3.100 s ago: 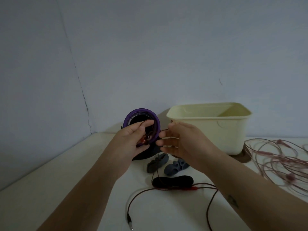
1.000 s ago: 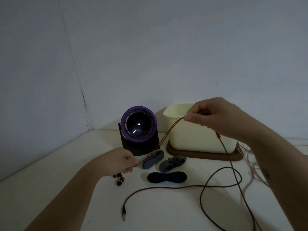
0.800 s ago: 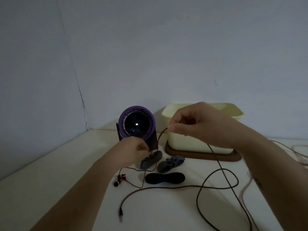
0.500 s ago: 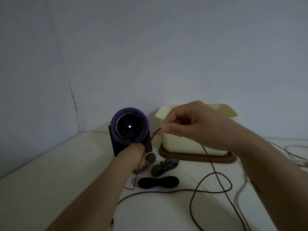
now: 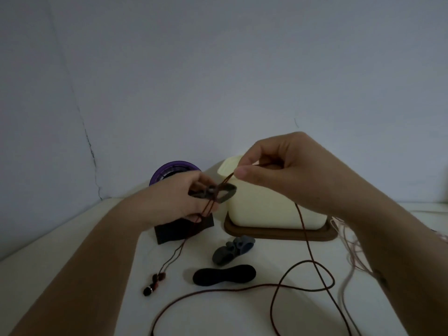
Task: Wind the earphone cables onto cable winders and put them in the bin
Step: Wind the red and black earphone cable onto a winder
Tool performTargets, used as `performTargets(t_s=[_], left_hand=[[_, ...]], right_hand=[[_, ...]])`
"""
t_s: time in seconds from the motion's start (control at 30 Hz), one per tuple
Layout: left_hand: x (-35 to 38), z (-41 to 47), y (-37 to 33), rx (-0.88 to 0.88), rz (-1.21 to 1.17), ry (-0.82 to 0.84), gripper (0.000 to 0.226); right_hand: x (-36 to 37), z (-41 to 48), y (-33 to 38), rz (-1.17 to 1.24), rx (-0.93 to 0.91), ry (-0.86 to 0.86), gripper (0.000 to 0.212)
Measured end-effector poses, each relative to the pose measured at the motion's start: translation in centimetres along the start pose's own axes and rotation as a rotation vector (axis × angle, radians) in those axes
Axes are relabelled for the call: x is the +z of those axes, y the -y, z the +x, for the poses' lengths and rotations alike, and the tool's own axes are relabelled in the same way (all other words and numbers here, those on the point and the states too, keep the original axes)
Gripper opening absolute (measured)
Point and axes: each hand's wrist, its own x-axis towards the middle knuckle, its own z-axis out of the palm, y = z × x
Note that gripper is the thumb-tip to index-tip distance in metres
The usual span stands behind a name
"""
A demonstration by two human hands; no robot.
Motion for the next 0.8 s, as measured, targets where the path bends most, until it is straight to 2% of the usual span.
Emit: performTargets(t_s=[0.13, 0.23, 0.33, 0.47, 0.53, 0.63, 0.8], left_hand=[[0.7, -1.8, -3.1, 0.192, -0.115, -0.016, 0.036], [1.3, -2.8, -4.0, 0.253, -0.167, 0.068, 0.042], [1.3, -3.0, -3.9, 0.236, -0.240, 0.094, 0.032], [0.9, -3.3, -3.6, 0.155, -0.357, 0.120, 0.034], [0.7, -3.7, -3.7, 0.200, -0.269, 0.117, 0.030], [1.1, -4.2, -4.3, 0.267, -0.007, 0.066, 0.037], [2.2, -4.4, -4.7, 0.256, 0.061, 0.087, 0.034]], right_hand=[[-0.2, -0.1, 0.4, 0.019, -0.049, -0.118, 0.012], [-0.3, 0.0, 0.5, 0.018, -0.065, -0.179, 0.011], [-0.2, 0.0, 0.7, 0.028, -0.066, -0.229, 0.011], [0.0, -0.1, 0.9, 0.015, -0.053, -0.293, 0.012], [0.1, -0.1, 0.8, 0.020, -0.040, -0.305, 0.012], [0.4, -0.1, 1.0, 0.022, -0.046, -0.287, 0.010], [0.6, -0.2, 1.2, 0.039, -0.066, -0.328, 0.009]])
